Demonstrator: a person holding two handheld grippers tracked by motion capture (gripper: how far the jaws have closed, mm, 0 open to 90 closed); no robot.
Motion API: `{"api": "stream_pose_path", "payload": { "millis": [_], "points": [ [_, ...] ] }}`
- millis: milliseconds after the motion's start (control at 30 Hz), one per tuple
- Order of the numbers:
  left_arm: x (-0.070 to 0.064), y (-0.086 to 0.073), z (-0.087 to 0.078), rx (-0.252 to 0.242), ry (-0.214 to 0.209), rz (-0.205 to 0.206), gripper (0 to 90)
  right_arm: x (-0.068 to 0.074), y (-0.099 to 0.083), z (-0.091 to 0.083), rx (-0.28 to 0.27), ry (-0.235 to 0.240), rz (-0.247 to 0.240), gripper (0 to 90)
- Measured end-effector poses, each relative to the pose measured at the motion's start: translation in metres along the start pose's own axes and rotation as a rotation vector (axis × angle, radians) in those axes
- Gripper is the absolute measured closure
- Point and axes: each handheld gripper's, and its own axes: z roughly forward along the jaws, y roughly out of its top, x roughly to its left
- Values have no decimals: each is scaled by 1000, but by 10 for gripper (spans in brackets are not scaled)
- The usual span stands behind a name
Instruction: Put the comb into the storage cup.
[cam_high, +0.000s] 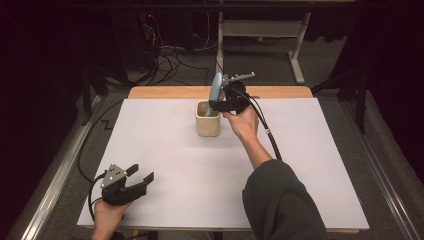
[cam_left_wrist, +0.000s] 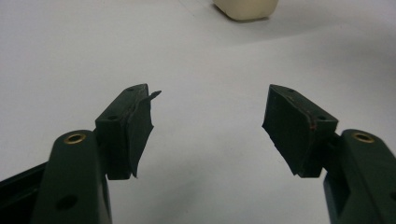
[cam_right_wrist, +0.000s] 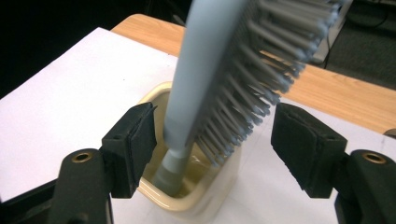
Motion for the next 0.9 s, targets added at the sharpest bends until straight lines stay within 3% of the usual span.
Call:
{"api": "stream_pose_path", "payload": {
  "millis": [233,900],
  "points": [
    [0,0,0,-4,5,4,331,-6,-5,-6,4,6,12,313],
    [0,0,0,-5,9,7,331,-11,-15,-27,-35,16,-22,322]
  ]
}}
